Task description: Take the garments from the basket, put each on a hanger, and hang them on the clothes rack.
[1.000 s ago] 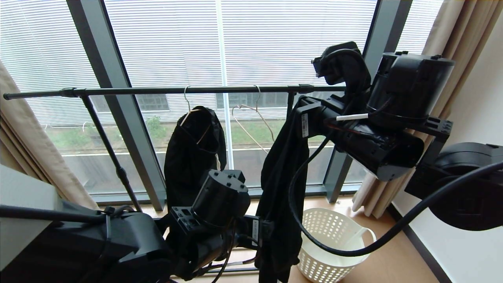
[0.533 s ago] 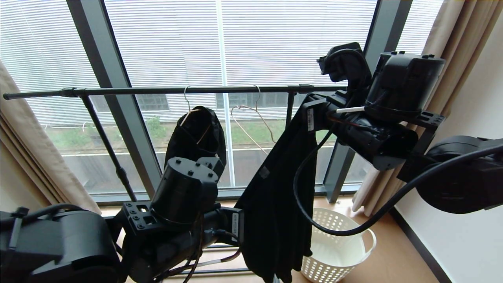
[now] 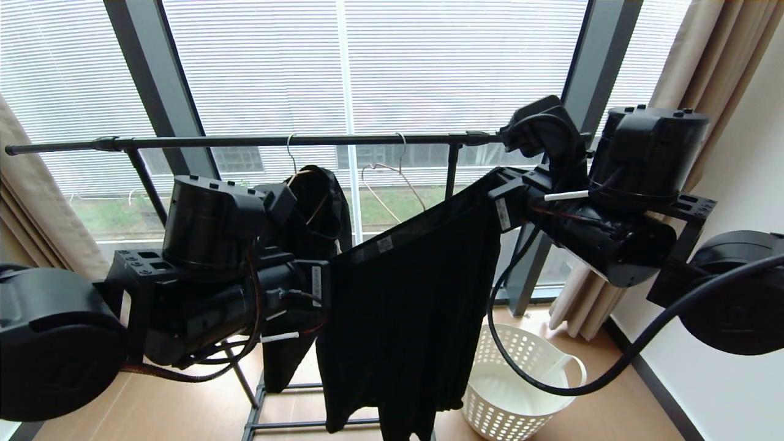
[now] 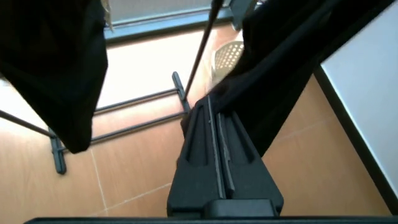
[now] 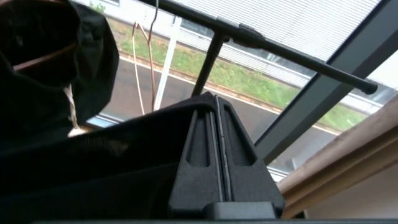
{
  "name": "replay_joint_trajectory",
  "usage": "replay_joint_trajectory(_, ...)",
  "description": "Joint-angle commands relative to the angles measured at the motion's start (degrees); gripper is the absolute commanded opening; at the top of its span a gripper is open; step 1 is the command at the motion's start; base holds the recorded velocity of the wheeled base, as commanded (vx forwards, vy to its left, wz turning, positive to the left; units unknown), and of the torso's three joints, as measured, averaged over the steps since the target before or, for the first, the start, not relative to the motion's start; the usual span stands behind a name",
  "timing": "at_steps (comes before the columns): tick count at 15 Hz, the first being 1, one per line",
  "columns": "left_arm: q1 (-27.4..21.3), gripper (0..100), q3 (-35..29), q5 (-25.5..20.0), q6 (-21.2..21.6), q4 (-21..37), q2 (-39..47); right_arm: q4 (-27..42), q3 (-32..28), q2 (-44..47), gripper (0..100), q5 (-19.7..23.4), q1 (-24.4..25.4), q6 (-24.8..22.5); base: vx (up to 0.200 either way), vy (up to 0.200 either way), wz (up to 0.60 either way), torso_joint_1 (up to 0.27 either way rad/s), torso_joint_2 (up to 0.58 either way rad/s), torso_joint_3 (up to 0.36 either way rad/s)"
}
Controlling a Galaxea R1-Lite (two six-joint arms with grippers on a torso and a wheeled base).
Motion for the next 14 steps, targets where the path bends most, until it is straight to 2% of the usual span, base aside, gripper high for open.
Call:
replay_joint_trajectory(1, 2.29, 0, -5.82, -0.05, 0.19, 2.84, 1.39, 0.08, 4.11, -3.43, 0, 1.11, 0.45, -2.32, 0.000, 0.000, 0.00, 0.000, 0.00, 0.000)
replay_joint_trajectory(3, 3.25, 0, -10.57, -0.14, 0.28, 5.48, 3.24, 0.08, 6.48, -4.92, 0, 3.04, 1.24, -4.16, 0.000, 0.000, 0.00, 0.000, 0.00, 0.000)
replay_joint_trajectory(5, 3.43, 0, -14.79, -0.31, 2.83, 8.99, 4.82, 0.17, 7.97, -5.19, 0, 3.48, 3.35, -4.69, 0.000, 0.000, 0.00, 0.000, 0.00, 0.000)
replay_joint_trajectory(6, 3.43, 0, -15.75, -0.84, 4.32, 8.99, 5.52, 0.35, 8.15, -5.01, 0, 3.48, 4.14, -4.69, 0.000, 0.000, 0.00, 0.000, 0.00, 0.000)
replay_joint_trajectory(9, 3.43, 0, -17.42, -1.45, 7.31, 9.08, 6.66, 3.60, 7.88, -4.75, 0, 4.63, 4.32, -4.60, 0.000, 0.000, 0.00, 0.000, 0.00, 0.000)
replay_joint_trajectory(14, 3.43, 0, -16.98, -1.45, 7.57, 9.08, 5.61, 3.77, 6.21, -3.60, 0, 3.13, 4.23, -4.69, 0.000, 0.000, 0.00, 0.000, 0.00, 0.000)
